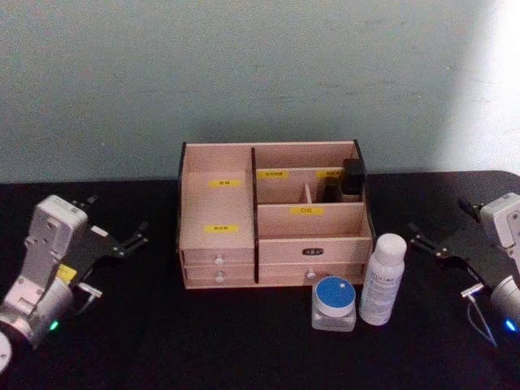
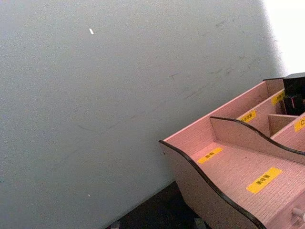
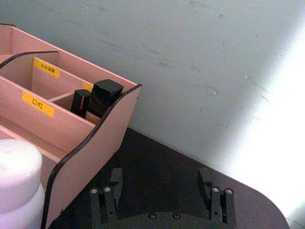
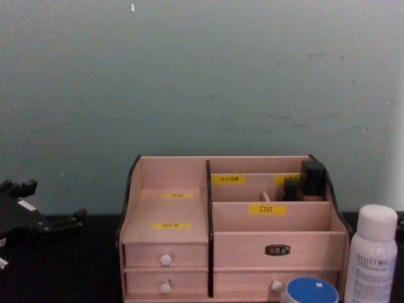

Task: Pick up the facial cleanser and watermelon frost from the table and place them into the tiered storage box.

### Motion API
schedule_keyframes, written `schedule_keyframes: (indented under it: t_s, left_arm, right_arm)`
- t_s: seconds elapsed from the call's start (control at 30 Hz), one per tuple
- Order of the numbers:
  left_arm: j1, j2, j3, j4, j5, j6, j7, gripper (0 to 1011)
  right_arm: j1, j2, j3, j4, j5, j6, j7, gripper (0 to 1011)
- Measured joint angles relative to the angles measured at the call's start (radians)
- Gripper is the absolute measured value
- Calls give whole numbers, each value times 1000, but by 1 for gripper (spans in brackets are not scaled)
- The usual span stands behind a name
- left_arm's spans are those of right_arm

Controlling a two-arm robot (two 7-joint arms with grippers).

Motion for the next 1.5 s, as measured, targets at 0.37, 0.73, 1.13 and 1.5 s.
schedule_keyframes:
  t_s: [0.37, 0.73, 1.13, 1.5]
  left_arm:
    - [0, 0, 0, 0, 0, 0, 0, 1001]
    - [0, 0, 0, 0, 0, 0, 0, 1001]
    - [0, 0, 0, 0, 0, 0, 0, 1001]
    - [0, 0, 0, 0, 0, 0, 0, 1001]
  right_arm:
    - [0, 0, 0, 0, 0, 0, 0, 1000]
    - [0, 0, 0, 0, 0, 0, 0, 1000]
    - [0, 0, 0, 0, 0, 0, 0, 1000]
    - [0, 0, 0, 0, 0, 0, 0, 1000]
